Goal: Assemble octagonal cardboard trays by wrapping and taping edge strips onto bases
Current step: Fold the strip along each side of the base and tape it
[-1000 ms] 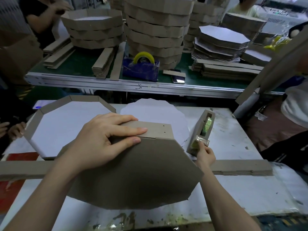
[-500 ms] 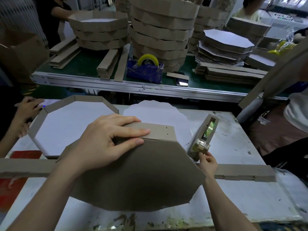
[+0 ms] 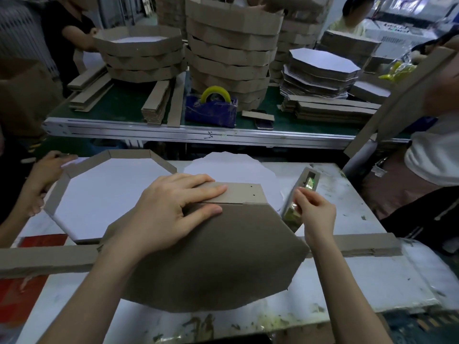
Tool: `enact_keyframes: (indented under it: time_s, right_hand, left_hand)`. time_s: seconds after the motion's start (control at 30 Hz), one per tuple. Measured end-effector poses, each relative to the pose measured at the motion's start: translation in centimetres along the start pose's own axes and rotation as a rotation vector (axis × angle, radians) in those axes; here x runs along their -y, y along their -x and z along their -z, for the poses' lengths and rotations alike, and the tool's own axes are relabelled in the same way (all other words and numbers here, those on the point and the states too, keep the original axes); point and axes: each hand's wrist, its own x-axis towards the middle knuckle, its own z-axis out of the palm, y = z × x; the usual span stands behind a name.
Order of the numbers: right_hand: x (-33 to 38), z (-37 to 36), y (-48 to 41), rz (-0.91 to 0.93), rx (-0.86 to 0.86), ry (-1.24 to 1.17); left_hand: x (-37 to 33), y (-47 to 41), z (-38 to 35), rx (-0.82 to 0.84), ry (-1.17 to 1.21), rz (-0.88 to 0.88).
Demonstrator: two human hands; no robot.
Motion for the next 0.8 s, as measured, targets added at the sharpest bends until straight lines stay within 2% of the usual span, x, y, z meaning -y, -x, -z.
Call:
enact_keyframes:
  time_s: [0.1, 0.2, 0.37, 0.5, 0.8]
  right_hand:
    - [4.5, -1.3, 2.5, 0.159, 0.079, 0.029]
    - [8.0, -2.7, 5.0, 0.189, 0.217, 0.008]
    - [11.5, -3.2, 10.0, 0.321, 0.313, -0.045]
    - [12.0, -2.9, 13.5, 0.354, 0.373, -0.077]
    - [10.7, -2.0, 18.1, 0.305, 0.349, -0.022]
  left_hand:
    - [-1.0, 0.8, 0.3, -0.008, 0.023, 0.005]
    - [-1.6, 1.7, 0.6, 0.009, 0.043, 0.017]
    - [-2.1, 3.3, 1.3, 0.039, 0.057, 0.017]
    - [-2.1, 4.2, 1.7, 0.066, 0.021, -0.043]
    - [-2.1, 5.4, 1.3, 0.013, 0.090, -0.017]
